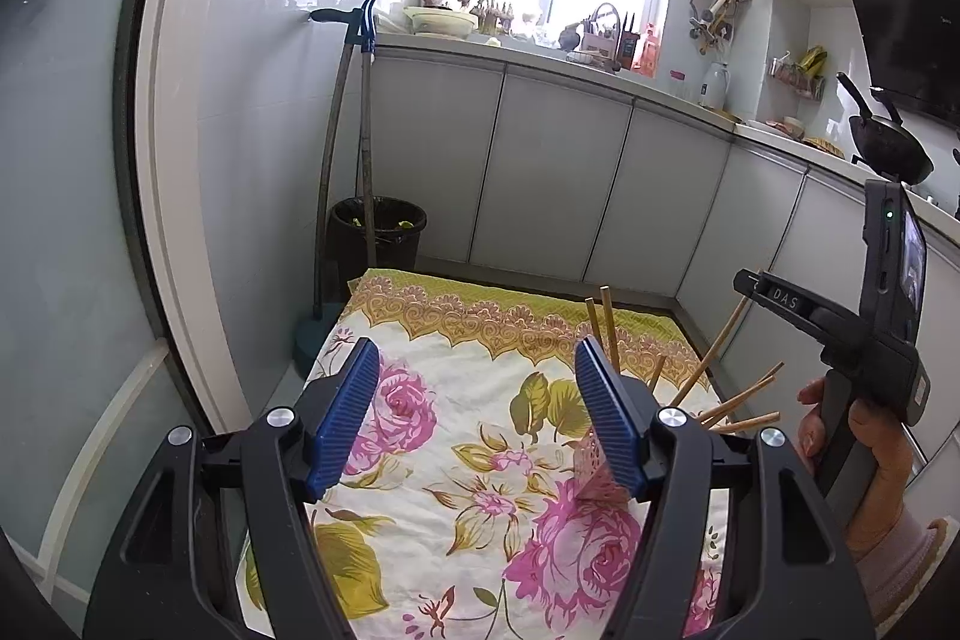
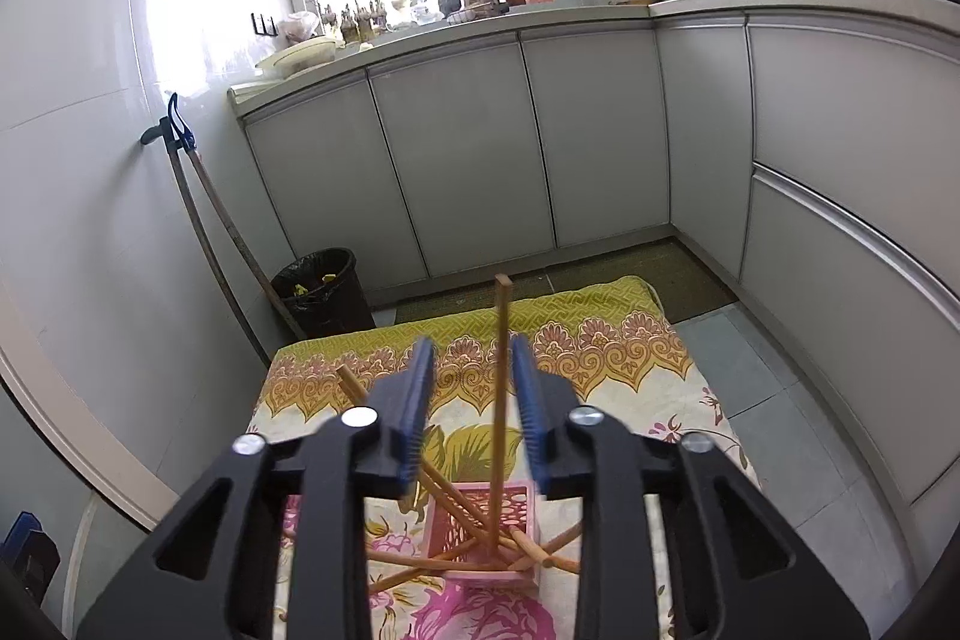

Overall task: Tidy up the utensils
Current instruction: 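Lower the right gripper's chopstick into the pink holder and open the right gripper, then move both open grippers over the dark chopsticks on the cloth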

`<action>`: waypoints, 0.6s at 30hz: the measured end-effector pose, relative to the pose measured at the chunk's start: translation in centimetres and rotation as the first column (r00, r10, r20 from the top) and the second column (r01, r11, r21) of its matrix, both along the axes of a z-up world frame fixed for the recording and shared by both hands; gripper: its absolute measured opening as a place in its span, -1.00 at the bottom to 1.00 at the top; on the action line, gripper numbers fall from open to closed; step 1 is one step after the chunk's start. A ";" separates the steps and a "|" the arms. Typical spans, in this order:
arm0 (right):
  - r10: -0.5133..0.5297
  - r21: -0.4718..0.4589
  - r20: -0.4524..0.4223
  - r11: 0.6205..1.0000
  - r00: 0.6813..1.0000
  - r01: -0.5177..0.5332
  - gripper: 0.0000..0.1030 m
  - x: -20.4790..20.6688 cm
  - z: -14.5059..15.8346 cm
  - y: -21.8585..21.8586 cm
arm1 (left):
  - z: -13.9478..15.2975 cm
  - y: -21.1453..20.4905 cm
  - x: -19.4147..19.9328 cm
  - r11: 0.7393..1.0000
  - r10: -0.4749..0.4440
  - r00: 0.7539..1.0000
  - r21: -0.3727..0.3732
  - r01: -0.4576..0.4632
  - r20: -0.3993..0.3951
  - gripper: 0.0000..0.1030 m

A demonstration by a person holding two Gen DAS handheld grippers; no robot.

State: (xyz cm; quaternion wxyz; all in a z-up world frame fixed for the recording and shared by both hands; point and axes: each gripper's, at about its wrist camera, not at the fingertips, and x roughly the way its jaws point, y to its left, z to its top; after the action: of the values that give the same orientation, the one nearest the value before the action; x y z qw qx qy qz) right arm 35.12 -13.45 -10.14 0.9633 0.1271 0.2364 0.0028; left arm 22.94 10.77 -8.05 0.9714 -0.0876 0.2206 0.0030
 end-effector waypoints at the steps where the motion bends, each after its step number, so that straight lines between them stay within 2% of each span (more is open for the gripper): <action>1: 0.001 0.011 0.013 1.000 1.000 -0.001 0.01 -0.6 0.4 -0.2 | 0.0 -0.1 0.0 1.000 -0.004 1.000 0.000 0.004 -0.002 0.27; 5: -0.021 0.025 0.069 1.000 0.997 0.019 0.52 -4.2 2.1 -1.3 | -0.1 -0.5 -0.4 1.000 -0.026 1.000 0.009 0.026 -0.010 0.32; 8: -0.050 0.029 0.080 0.998 0.996 0.047 0.67 -7.8 2.9 -2.4 | -0.1 -0.7 -0.9 0.999 -0.038 0.999 0.013 0.038 -0.009 0.39; 11: -0.104 0.051 0.083 0.994 0.991 0.100 0.79 -12.3 2.4 -4.2 | -0.3 -1.3 -1.5 0.997 -0.077 0.997 0.017 0.077 -0.025 0.49; 13: -0.134 0.076 0.042 0.989 0.990 0.130 0.80 -15.2 1.1 -5.5 | -0.7 -2.0 -1.8 0.993 -0.115 0.992 0.019 0.116 -0.049 0.55; 15: -0.168 0.078 -0.043 0.982 0.985 0.171 0.81 -17.6 -1.0 -6.6 | -1.6 -3.3 -1.9 0.985 -0.168 0.982 0.029 0.171 -0.092 0.63; 16: -0.171 0.081 -0.099 0.980 0.980 0.179 0.81 -18.6 -2.3 -7.1 | -2.2 -4.1 -1.8 0.978 -0.201 0.972 0.031 0.206 -0.123 0.67; 17: -0.165 0.087 -0.155 0.980 0.974 0.180 0.81 -19.3 -3.8 -7.5 | -3.0 -5.0 -1.6 0.967 -0.241 0.956 0.037 0.251 -0.169 0.78; 18: -0.163 0.086 -0.221 0.979 0.961 0.185 0.81 -19.9 -5.5 -7.9 | -4.0 -6.2 -1.3 0.951 -0.290 0.930 0.038 0.306 -0.224 0.80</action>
State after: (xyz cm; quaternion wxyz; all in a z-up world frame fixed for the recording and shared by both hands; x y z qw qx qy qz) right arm 15.20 -21.34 -15.59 0.9208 0.1978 0.3258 -0.0832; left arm 21.67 4.58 -12.08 0.9334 -0.0170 0.3352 -0.1270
